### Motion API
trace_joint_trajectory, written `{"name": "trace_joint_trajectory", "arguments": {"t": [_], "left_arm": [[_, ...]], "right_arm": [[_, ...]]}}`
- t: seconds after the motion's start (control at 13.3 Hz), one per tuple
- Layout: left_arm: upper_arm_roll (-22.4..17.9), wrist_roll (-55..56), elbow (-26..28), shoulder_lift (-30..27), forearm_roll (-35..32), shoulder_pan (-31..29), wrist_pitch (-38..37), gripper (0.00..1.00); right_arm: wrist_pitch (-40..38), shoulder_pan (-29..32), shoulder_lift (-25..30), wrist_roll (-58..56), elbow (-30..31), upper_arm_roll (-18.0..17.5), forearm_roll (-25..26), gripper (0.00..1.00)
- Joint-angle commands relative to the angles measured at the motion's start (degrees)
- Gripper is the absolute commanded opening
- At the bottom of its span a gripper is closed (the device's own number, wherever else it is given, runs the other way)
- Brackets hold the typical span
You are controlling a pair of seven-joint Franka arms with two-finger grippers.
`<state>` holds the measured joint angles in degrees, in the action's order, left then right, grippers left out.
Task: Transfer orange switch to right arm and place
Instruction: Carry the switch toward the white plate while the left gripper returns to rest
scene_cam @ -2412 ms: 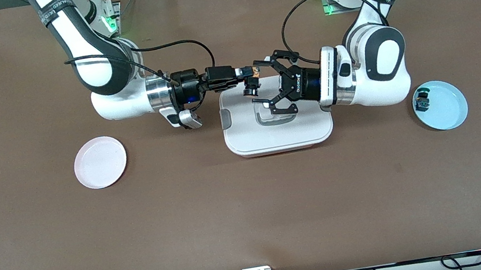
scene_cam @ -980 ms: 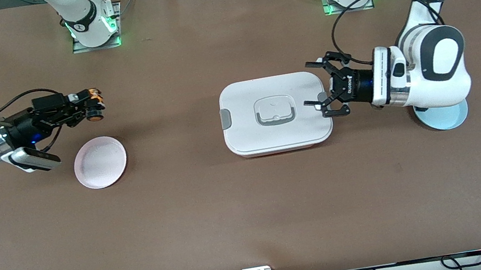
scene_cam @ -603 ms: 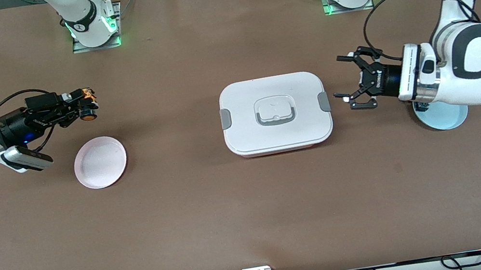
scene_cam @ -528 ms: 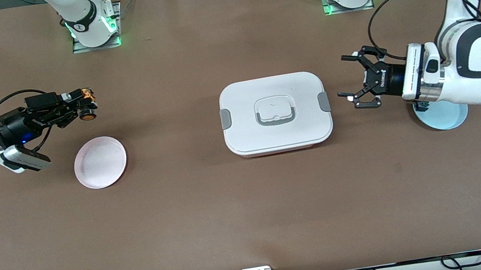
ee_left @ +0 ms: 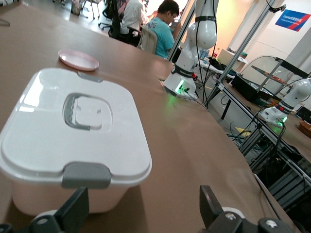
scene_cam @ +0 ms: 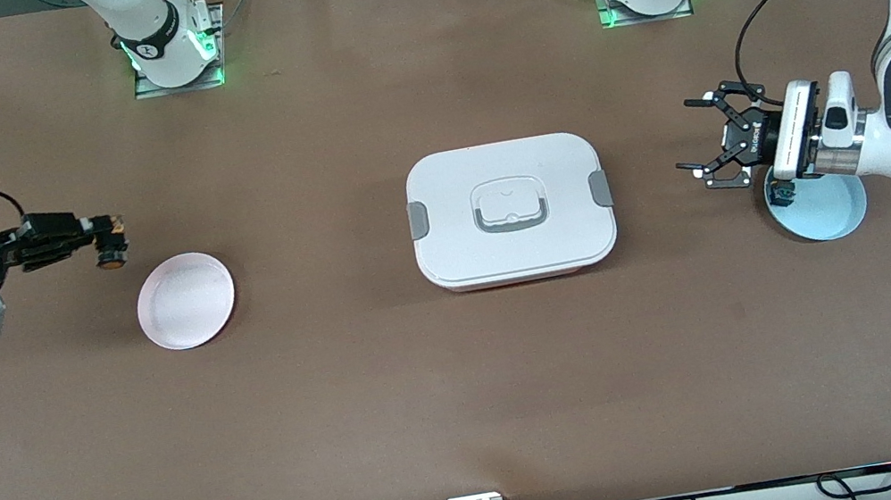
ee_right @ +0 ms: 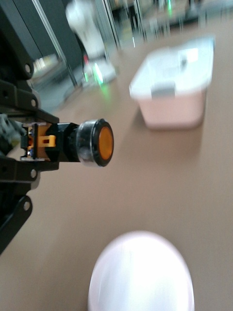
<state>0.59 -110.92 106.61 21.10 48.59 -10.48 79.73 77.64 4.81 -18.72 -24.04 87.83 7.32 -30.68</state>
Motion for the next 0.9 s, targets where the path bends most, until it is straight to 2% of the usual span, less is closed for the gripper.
{"name": "trace_joint_trajectory", "arguments": {"t": [0.0, 0.08, 0.23, 0.38, 0.53, 0.68, 0.83], "left_arm": [[-0.3, 8.0, 0.8, -2.5, -3.7, -0.1, -0.4, 1.00], [-0.3, 13.0, 0.6, -3.3, -5.9, -0.1, -0.1, 1.00], [-0.3, 21.2, 0.6, -5.0, -8.8, -0.1, 0.4, 1.00], [-0.3, 29.4, 0.0, -6.3, -12.2, 0.0, 1.6, 1.00], [-0.3, 39.1, -1.5, -8.7, -19.0, 0.8, 3.7, 1.00], [-0.3, 47.9, -3.7, -9.5, -24.8, 2.2, 4.4, 1.00], [-0.3, 61.5, -5.1, -11.4, -31.5, 3.7, 4.6, 1.00]], "right_arm": [[4.4, -2.3, 3.5, 2.9, -1.9, -0.5, 14.4, 0.00], [5.6, -3.2, 5.2, 3.0, -1.7, -0.6, 19.5, 0.00], [6.4, -5.5, 8.8, 4.4, -0.9, -0.6, 25.5, 0.00], [7.3, -6.6, 13.4, 4.7, 2.3, -0.6, 26.5, 0.00], [10.8, -7.5, 17.8, 4.7, 7.1, -0.7, 28.2, 0.00], [12.3, -8.1, 18.8, 4.7, 8.2, -0.9, 28.6, 0.00], [13.5, -9.8, 19.1, 4.8, 8.2, -0.9, 29.7, 0.00]]}}
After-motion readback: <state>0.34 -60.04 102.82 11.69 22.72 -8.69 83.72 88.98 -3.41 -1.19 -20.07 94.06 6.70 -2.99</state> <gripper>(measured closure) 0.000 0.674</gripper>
